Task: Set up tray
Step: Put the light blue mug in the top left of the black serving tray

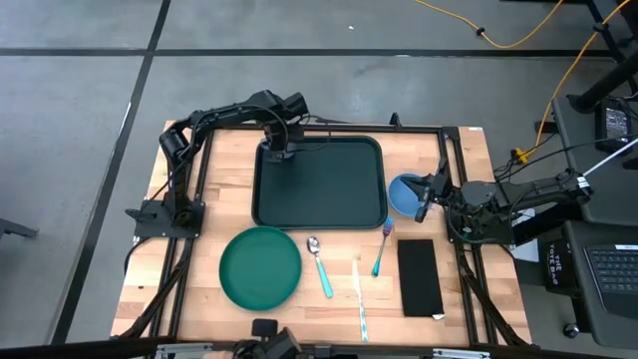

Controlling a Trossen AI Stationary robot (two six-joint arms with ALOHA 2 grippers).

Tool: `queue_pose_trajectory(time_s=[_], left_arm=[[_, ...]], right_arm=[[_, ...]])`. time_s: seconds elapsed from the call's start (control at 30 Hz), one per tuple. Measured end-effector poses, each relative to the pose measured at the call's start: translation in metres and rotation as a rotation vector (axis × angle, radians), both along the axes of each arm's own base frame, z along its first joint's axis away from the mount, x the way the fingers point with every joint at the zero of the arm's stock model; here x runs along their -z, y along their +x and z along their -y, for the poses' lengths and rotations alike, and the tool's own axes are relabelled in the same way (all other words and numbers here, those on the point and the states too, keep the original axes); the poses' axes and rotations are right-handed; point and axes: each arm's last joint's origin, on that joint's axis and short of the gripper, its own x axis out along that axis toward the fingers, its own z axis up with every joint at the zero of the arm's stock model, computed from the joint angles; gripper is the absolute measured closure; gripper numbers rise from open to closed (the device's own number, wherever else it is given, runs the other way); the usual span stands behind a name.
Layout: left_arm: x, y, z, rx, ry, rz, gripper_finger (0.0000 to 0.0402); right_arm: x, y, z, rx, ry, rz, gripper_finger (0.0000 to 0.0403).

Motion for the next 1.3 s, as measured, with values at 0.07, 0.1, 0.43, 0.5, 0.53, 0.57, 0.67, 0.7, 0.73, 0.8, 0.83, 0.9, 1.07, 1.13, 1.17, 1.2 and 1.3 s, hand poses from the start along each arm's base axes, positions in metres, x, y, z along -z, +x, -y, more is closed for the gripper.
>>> queue_pose_trajectory(time_s=[0.07,0.1,0.43,0.5,0.53,0.57,0.67,0.7,0.73,0.8,0.83,0.9,1.07,1.13,1.17,1.2,1.3], left_arm=[[-0.0001,0.0008,-0.0006,0.000,0.007,0.009,0.0399],[-0.0001,0.0009,-0.0005,0.001,0.006,0.008,0.0399],[-0.0001,0.0007,-0.0003,0.001,0.004,0.006,0.0399],[-0.0001,0.0012,0.0004,0.003,0.004,0.006,0.0396],[-0.0001,0.0012,0.0004,0.003,0.004,0.006,0.0394],[-0.0001,0.0012,0.0004,0.003,0.004,0.006,0.0392],[-0.0001,0.0012,0.0003,0.003,0.005,0.006,0.0387],[-0.0002,0.0012,0.0003,0.003,0.006,0.006,0.0387],[-0.0001,0.0012,0.0003,0.003,0.006,0.005,0.0387],[-0.0002,0.0011,0.0003,0.002,0.006,0.005,0.0387],[-0.0002,0.0011,0.0003,0.003,0.007,0.005,0.0387],[-0.0002,0.0013,0.0002,0.003,0.008,0.007,0.0388],[-0.0002,0.0014,0.0001,0.003,0.008,0.008,0.0389],[0.0001,0.0013,0.0002,0.002,0.008,0.008,0.0391],[0.0009,0.0010,0.0004,0.002,0.008,0.007,0.0392],[0.0020,0.0005,0.0008,0.003,0.005,0.004,0.0394],[0.0057,-0.0009,0.0020,0.003,-0.006,-0.008,0.0397]], right_arm=[[0.0000,0.0000,0.0000,0.000,0.000,0.000,0.0393],[0.0000,0.0000,0.0000,0.000,0.000,0.000,0.0393],[0.0000,0.0000,0.0000,0.000,0.000,0.000,0.0393],[0.0000,0.0000,0.0000,0.000,0.000,0.000,0.0393],[0.0000,0.0000,0.0000,0.000,0.000,0.000,0.0393],[0.0000,0.0000,0.0000,0.000,0.000,0.000,0.0393],[-0.0001,0.0000,0.0000,0.000,0.000,0.000,0.0393],[0.0000,0.0000,0.0000,0.000,0.000,0.000,0.0393],[0.0000,0.0000,0.0000,0.000,0.000,0.000,0.0393],[0.0000,0.0000,0.0000,0.000,0.000,0.000,0.0393],[0.0000,0.0000,0.0000,0.000,0.000,0.000,0.0393],[0.0000,0.0000,0.0000,0.000,0.000,0.000,0.0393],[0.0000,0.0000,0.0000,0.000,0.000,0.000,0.0393],[0.0000,0.0000,0.0000,0.000,0.000,0.000,0.0393],[0.0001,0.0000,0.0000,0.000,0.000,0.000,0.0393],[-0.0001,-0.0001,0.0001,0.000,0.000,0.000,0.0393],[0.0000,-0.0001,0.0000,0.000,0.003,0.001,0.0393]])
